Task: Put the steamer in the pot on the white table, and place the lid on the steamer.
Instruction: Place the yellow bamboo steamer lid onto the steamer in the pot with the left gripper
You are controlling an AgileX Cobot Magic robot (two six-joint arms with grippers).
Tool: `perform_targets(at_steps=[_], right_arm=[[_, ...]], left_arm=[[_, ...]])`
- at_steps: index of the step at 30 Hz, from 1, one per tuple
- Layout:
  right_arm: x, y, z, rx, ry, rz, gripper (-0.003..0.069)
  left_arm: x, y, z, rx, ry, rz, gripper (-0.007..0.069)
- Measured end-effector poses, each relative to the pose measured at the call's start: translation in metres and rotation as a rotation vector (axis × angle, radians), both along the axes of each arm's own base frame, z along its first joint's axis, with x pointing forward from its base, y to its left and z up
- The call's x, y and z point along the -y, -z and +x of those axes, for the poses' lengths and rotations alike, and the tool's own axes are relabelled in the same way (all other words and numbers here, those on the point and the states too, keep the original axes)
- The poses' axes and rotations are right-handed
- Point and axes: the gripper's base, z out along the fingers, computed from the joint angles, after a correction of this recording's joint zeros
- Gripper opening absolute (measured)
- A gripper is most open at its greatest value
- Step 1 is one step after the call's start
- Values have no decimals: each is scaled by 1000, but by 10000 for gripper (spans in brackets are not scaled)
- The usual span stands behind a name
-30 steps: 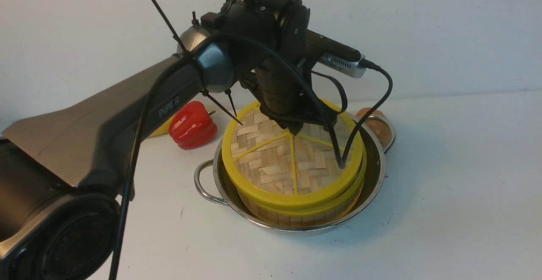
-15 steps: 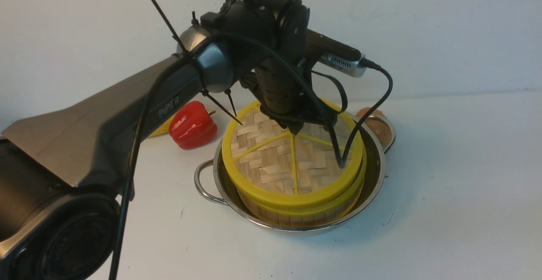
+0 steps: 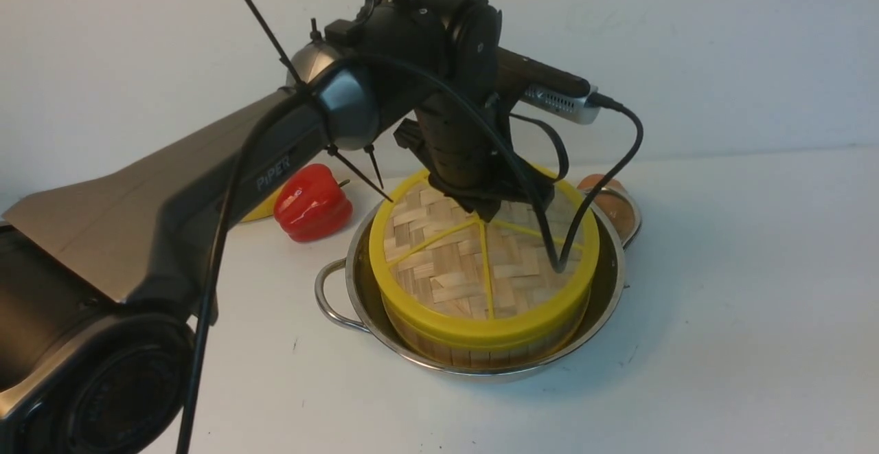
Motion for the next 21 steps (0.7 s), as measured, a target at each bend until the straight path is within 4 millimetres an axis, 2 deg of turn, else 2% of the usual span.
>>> perform_targets(at_steps=[8, 21], right_arm=[[0, 0, 0, 0, 0, 0, 73], [0, 0, 0, -1, 0, 0, 78]], left_arm=[[2, 14, 3, -21, 7, 17, 111], [3, 14, 6, 3, 9, 16, 111]])
